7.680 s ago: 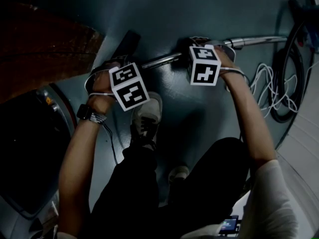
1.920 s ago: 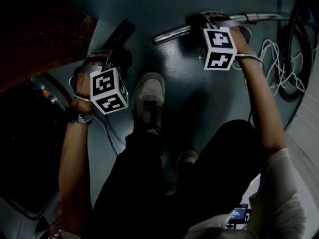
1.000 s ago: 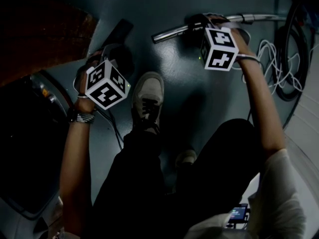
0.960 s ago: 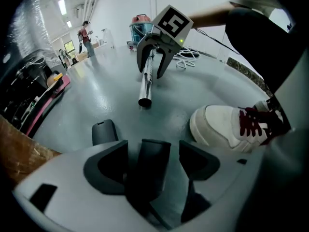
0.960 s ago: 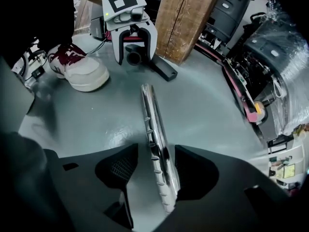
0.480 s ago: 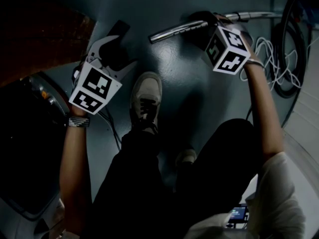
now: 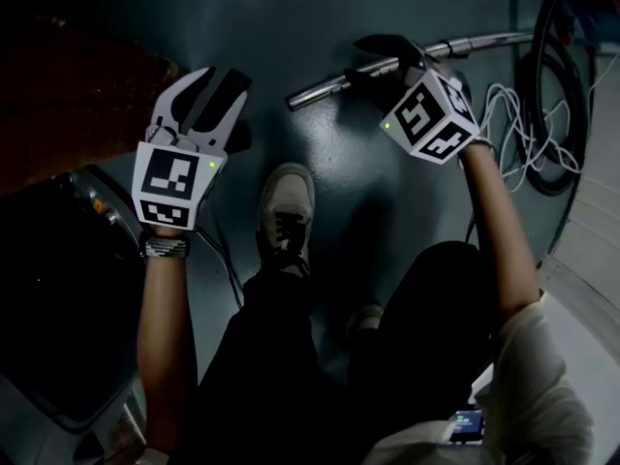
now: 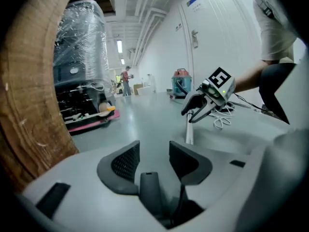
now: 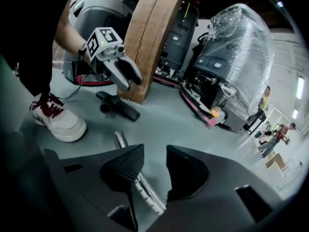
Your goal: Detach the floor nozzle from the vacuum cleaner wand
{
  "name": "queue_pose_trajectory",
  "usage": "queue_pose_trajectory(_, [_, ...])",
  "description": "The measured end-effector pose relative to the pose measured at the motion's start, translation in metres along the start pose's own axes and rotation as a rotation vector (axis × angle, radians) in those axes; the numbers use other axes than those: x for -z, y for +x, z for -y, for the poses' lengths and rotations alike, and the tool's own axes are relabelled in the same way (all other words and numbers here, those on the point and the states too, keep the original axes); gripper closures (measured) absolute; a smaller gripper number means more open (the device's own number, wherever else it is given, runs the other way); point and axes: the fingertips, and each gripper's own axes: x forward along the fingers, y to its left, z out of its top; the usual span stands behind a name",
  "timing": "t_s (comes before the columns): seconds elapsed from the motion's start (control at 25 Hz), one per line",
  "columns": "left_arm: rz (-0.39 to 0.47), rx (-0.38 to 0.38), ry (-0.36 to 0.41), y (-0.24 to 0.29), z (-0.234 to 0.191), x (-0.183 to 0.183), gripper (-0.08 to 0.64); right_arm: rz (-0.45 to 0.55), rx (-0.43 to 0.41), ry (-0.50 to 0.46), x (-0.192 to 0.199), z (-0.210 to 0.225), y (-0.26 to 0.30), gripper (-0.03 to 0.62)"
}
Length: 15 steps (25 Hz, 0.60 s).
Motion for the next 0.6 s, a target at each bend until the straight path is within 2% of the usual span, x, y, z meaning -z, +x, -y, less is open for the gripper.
queue_pose_trajectory(0.16, [0.11, -0.094, 0.023, -0.005, -0.005, -0.027, 0.454, 0.133, 0.092, 0.069, -0.028, 0.019, -0.018, 0.527])
queue_pose_trajectory(0.28, [0.191, -0.147, 0.037, -0.014, -0.012, -0.051, 0.543, 0.21, 0.151, 0.136, -0.039, 0.034, -0.034, 0.549])
queue_pose_trajectory(0.6, [0.297, -0.24, 0.016, -0.034, -0.031, -0.1, 0.558, 0.445, 0.28, 0.341, -0.072, 0.078, -0.081, 0.56])
